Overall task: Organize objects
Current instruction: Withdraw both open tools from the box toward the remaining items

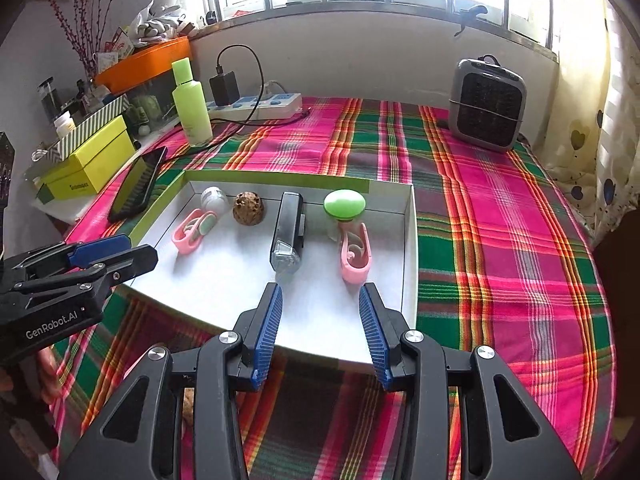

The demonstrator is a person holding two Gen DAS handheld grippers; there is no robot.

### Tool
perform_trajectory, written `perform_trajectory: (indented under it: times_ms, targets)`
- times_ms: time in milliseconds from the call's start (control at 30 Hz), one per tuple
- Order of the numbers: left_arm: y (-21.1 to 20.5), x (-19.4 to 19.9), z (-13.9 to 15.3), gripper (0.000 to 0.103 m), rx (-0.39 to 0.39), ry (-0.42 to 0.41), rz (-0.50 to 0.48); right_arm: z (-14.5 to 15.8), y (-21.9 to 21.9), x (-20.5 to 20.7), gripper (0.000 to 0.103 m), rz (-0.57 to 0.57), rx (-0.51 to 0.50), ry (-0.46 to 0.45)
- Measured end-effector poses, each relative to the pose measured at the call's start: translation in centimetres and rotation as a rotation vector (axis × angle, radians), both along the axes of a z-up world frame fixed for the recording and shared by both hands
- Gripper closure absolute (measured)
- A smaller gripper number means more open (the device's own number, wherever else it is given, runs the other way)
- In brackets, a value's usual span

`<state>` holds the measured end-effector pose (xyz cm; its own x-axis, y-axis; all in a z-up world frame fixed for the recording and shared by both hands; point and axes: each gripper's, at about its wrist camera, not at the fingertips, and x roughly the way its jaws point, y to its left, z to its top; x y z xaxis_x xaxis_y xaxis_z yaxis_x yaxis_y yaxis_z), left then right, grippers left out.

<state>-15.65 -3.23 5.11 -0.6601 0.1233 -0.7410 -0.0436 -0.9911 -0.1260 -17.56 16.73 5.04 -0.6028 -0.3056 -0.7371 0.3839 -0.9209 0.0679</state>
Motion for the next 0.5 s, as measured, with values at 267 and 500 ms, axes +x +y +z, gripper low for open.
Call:
perform_trajectory:
  times_ms: [267,500]
  targets:
    - [0.0,2.6,0.1,0.059,0.018,0.003,-0.021,-0.1,0.1,2.8,0.062,0.022,-0.006,0.009]
    - [0.4,4.3,-0.4,0.059,0.037,-0.014,-0.048,-0.2,0.2,4.8,0.062,0.041,-0.026,0.01]
